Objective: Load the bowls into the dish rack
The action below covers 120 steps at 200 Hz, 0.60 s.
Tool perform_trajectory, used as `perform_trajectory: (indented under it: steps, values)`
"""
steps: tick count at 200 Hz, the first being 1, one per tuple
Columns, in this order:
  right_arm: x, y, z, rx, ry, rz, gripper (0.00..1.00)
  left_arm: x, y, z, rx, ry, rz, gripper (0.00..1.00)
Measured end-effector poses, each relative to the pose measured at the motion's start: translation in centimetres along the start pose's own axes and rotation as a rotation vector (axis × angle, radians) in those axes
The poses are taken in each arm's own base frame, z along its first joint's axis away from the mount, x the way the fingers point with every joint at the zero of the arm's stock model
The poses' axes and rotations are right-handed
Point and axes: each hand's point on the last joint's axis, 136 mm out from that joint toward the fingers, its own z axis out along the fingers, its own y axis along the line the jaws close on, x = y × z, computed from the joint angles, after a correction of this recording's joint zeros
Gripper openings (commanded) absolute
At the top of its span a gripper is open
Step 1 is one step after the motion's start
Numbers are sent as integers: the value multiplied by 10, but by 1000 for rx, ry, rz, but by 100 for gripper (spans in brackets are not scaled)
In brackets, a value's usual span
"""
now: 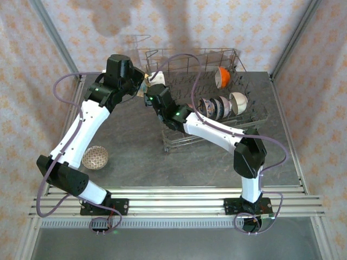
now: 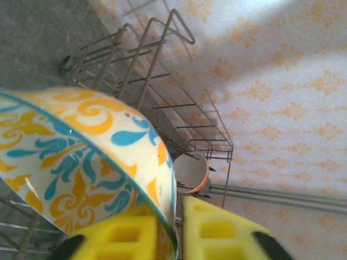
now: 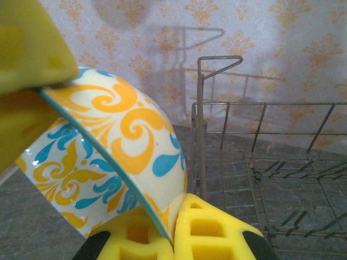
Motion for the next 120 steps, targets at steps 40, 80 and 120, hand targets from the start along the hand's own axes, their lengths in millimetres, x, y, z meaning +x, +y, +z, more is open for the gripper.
perform_trajectory:
  steps: [40, 80, 120]
  values:
    - [-3, -8, -3, 30, 41, -6, 0, -7, -23, -14, 57, -26, 58, 59]
    - [-33, -33, -6, 72, 43, 91, 0, -16, -50, -34, 129, -51, 119, 66]
    - [-37, -101, 2, 203, 113, 135, 0, -23, -59, -44, 139, -86, 202, 71]
